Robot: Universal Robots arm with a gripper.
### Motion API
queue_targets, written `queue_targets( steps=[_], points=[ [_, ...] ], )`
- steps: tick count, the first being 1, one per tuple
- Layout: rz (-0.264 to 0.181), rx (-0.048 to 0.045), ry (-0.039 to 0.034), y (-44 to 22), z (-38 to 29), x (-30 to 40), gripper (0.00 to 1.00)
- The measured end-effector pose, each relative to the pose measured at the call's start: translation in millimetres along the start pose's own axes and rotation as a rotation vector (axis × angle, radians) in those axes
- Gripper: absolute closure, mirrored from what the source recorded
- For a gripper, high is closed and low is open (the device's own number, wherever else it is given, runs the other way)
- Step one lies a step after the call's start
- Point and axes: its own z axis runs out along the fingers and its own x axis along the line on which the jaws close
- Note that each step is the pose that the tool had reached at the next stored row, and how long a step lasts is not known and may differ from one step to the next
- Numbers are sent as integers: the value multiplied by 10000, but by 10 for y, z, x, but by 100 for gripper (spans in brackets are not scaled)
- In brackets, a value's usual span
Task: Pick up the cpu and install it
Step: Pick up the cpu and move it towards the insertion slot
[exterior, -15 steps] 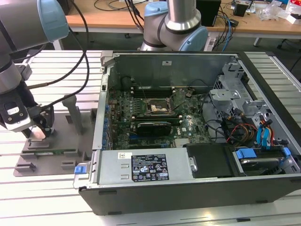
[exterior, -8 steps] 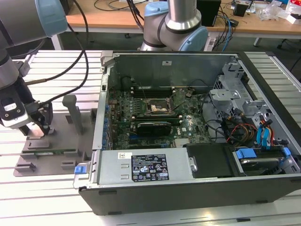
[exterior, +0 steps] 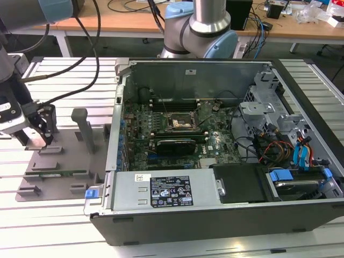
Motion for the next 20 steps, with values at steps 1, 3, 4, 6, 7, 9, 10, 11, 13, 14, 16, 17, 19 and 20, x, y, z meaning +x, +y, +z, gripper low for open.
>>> queue_targets(
  steps=[1,3,4,6,7,9,10,11,13,14,16,17,19,20],
  points=[
    [-1,0,1,-1,-13,-1,45],
    [0,0,2,-2,-55,-2,45],
    [0,0,1,-3,-79,-2,45],
    [0,0,1,-4,-109,-3,45],
    [0,0,1,-5,-129,-4,45],
    [0,0,1,-6,-171,-5,45],
    [0,1,1,-7,-187,-6,45],
    [-1,1,1,-8,-209,-6,45],
    [0,0,1,-9,-255,-8,45],
    [0,0,1,-11,-279,-9,45],
    [0,0,1,-12,-331,-10,45],
    [0,1,1,-13,-344,-11,45],
    [-1,0,1,-14,-373,-12,45],
    [0,1,1,-15,-403,-12,45]
  ],
)
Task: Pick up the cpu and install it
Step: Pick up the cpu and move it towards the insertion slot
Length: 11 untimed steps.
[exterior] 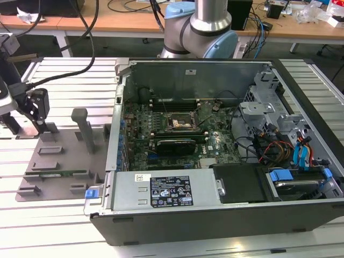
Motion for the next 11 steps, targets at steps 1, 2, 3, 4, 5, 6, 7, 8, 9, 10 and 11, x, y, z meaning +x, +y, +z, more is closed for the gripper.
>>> queue_targets(
  steps=[1,2,3,4,5,6,7,8,9,10,11],
  points=[
    [0,-1,0,-1,-17,0,45],
    [0,0,0,-1,-30,-1,45],
    [0,0,0,-2,-49,-1,45],
    [0,-1,0,-2,-62,-2,45],
    [0,-1,0,-3,-88,-3,45],
    [0,0,0,-4,-118,-4,45],
    [0,-1,0,-5,-146,-4,45],
    [0,-1,0,-7,-181,-6,45],
    [0,0,0,-8,-218,-6,45],
    [1,0,0,-9,-240,-7,45],
    [1,-1,0,-9,-255,-8,45]
  ],
)
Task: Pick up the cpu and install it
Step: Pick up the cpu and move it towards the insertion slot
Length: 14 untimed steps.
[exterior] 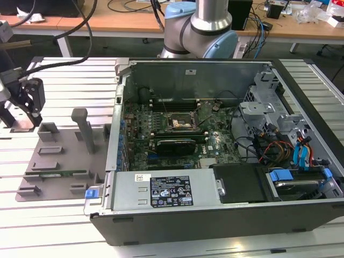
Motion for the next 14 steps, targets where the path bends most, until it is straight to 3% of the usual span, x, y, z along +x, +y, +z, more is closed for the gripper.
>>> queue_targets(
  steps=[13,14],
  points=[
    [0,0,0,-11,-300,-9,45],
    [0,0,0,-13,-360,-11,45]
  ],
)
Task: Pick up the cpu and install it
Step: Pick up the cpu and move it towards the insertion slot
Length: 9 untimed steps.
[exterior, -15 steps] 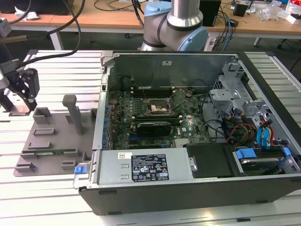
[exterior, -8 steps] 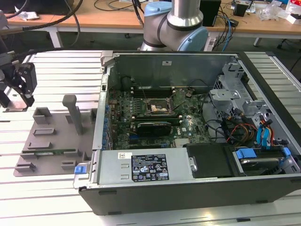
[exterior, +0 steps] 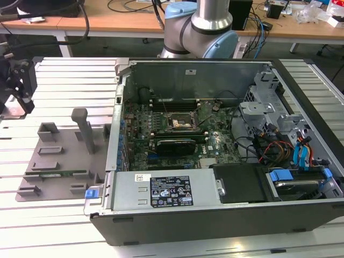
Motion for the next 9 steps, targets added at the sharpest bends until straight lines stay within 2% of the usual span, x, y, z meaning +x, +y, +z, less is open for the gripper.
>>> queue_targets(
  steps=[6,9],
  points=[
    [0,0,0,-6,-158,-5,45],
    [0,1,0,-11,-284,-9,45]
  ],
)
